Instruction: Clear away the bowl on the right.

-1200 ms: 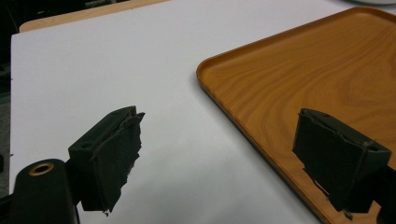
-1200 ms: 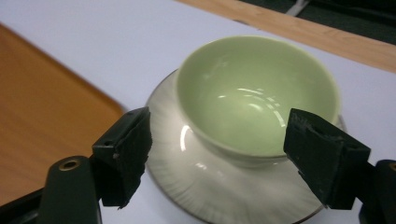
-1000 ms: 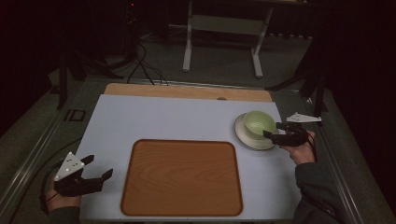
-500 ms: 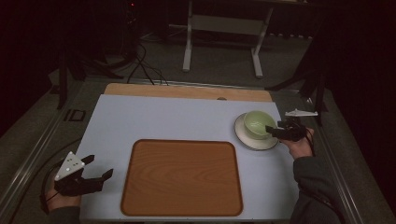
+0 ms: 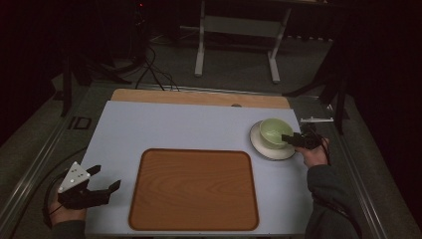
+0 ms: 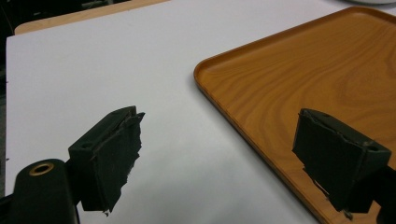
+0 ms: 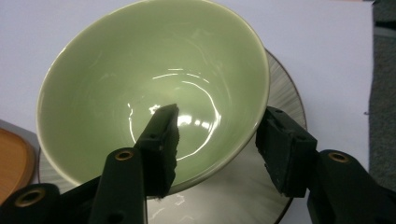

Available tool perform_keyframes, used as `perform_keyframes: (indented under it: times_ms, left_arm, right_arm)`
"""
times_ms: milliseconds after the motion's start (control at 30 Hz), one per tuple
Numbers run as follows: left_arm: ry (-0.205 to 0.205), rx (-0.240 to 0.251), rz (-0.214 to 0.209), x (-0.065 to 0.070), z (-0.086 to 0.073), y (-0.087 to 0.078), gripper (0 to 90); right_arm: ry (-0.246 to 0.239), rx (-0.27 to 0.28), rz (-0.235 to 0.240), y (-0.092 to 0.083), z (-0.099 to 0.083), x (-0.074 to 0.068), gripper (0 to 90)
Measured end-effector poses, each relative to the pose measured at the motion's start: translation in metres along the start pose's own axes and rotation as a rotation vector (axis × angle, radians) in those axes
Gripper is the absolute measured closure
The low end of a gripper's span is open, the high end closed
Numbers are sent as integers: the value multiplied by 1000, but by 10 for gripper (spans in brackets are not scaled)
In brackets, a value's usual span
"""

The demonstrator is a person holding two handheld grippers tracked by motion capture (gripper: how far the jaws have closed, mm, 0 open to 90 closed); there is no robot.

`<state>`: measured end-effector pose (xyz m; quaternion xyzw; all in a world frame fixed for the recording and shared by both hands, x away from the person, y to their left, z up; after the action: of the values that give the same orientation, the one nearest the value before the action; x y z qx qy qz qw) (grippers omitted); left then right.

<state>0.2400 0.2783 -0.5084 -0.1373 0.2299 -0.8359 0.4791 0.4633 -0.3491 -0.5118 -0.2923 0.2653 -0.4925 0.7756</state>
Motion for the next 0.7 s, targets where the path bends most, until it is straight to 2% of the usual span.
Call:
perform_keyframes:
  times_ms: [67, 167, 200, 333, 467, 600, 700]
  left_arm:
    - [2, 0, 0, 1, 0, 0, 150]
    - [5, 1, 0, 1, 0, 0, 150]
    - [4, 2, 0, 1, 0, 0, 150]
    - [5, 2, -1, 0, 0, 0, 150]
    - [8, 1, -2, 1, 1, 0, 151]
    - [7, -1, -3, 1, 0, 0, 150]
    - [4, 0, -2, 1, 0, 0, 150]
  right_arm:
    - [0, -47, 0, 3, -1, -2, 512]
    - [-1, -66, -3, 5, -2, -3, 524]
    - [30, -88, 9, 10, -5, -3, 537]
    - [108, -97, 23, 14, -7, -3, 643]
    - [133, -100, 28, 16, -8, -5, 746]
    - [175, -81, 29, 17, -8, -6, 789]
    - [187, -87, 24, 17, -8, -6, 826]
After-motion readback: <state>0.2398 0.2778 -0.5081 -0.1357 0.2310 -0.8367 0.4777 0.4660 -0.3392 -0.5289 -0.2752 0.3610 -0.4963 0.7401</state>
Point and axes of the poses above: each handheld gripper's, and its own axes: y roughly forward along the jaws, z roughly out of its top, x roughly to its right, the point moved 4 cm from there along y, roughly forward along the jaws, and after that the axes turned 1 degree about -z, right-handed, at the moved point
